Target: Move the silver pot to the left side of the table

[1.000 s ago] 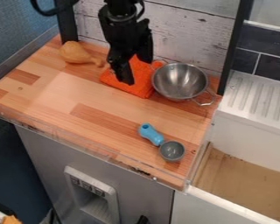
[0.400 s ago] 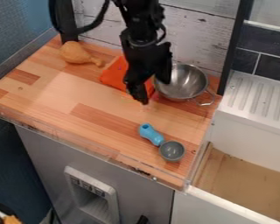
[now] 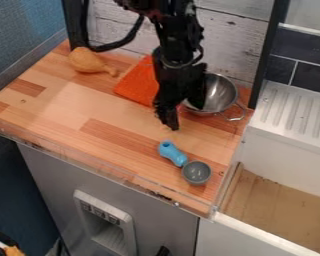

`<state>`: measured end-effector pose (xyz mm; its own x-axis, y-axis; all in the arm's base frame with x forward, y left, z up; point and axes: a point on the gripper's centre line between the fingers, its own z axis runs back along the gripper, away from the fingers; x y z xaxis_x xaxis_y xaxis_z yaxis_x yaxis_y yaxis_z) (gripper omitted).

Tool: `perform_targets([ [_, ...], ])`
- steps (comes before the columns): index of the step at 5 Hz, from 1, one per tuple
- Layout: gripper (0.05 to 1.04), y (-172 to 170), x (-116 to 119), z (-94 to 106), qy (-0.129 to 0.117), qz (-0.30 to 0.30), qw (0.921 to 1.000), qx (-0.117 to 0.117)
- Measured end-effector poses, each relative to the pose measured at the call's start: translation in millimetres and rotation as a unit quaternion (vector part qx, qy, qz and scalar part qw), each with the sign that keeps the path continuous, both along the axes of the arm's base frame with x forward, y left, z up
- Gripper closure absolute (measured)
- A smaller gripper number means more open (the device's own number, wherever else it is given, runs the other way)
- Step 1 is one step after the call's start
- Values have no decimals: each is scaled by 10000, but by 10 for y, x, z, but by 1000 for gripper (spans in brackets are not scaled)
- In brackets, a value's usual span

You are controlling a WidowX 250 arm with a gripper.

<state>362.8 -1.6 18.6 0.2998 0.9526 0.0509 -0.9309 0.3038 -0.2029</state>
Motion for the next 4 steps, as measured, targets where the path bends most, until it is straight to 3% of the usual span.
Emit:
perform_targets([
  [1, 417, -19, 24, -14, -137, 70, 9999, -45],
  [2, 727, -17, 0, -39, -122, 51, 9999, -34],
  [3, 919, -12, 20, -29, -190, 89, 9998, -28],
  [4, 994, -5, -13, -14, -190, 87, 9998, -4],
])
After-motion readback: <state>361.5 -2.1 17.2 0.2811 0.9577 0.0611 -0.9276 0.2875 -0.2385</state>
